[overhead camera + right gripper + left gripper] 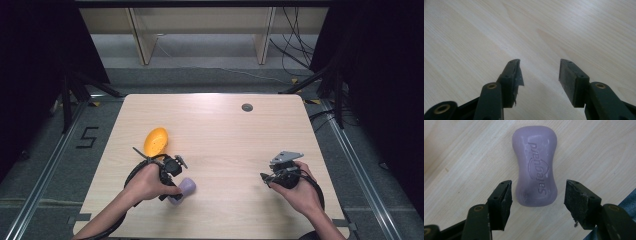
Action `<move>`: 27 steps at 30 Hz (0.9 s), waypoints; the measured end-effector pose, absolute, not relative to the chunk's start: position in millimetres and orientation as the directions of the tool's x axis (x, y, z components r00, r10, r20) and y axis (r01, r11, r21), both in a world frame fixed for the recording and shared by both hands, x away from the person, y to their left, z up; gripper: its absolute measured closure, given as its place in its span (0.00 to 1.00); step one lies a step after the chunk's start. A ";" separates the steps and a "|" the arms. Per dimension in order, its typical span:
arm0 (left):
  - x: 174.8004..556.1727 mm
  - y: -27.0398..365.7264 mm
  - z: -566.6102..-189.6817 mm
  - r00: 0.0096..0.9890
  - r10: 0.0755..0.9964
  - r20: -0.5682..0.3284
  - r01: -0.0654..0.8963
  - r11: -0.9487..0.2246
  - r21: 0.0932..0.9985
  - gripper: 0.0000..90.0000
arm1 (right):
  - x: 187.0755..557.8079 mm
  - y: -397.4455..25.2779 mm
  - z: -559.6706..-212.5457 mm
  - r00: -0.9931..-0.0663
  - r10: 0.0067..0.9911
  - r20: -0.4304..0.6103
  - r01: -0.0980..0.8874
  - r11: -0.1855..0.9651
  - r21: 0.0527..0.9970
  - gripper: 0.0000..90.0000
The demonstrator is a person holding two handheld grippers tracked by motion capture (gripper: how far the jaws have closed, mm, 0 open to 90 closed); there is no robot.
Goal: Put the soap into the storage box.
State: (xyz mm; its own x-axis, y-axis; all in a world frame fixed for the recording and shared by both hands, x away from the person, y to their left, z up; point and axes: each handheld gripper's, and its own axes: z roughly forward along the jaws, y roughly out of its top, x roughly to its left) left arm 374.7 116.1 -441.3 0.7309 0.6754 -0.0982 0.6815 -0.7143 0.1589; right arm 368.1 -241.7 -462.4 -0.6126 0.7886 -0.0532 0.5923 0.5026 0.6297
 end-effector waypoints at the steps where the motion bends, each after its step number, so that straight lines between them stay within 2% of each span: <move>1: 376.4 112.0 -443.3 0.723 0.683 -0.104 0.690 -0.709 0.145 0.43 | 368.7 -242.2 -463.1 -0.619 0.782 -0.065 0.582 0.513 0.631 0.57; 13: 392.2 94.3 -453.2 0.754 0.655 -0.042 0.656 -0.749 0.090 0.43 | 369.2 -241.9 -464.0 -0.626 0.776 -0.070 0.573 0.519 0.635 0.57; 16: 392.8 89.2 -456.7 0.723 0.689 -0.060 0.691 -0.718 0.081 0.43 | 369.0 -241.7 -464.0 -0.628 0.775 -0.068 0.574 0.520 0.633 0.57; 20: 392.3 86.0 -464.1 0.700 0.713 -0.038 0.714 -0.697 0.072 0.43 | 369.0 -241.7 -464.2 -0.629 0.774 -0.067 0.574 0.521 0.632 0.57; 27: 395.3 81.9 -469.2 0.704 0.710 -0.022 0.710 -0.702 0.056 0.44 | 368.2 -240.5 -463.4 -0.622 0.781 -0.052 0.593 0.513 0.621 0.57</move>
State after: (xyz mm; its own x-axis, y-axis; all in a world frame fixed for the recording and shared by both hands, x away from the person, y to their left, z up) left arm 395.3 81.9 -469.2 0.7036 0.7102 -0.0215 0.7101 -0.7019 0.0558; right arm 368.2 -240.5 -463.4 -0.6220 0.7813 -0.0522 0.5927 0.5133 0.6206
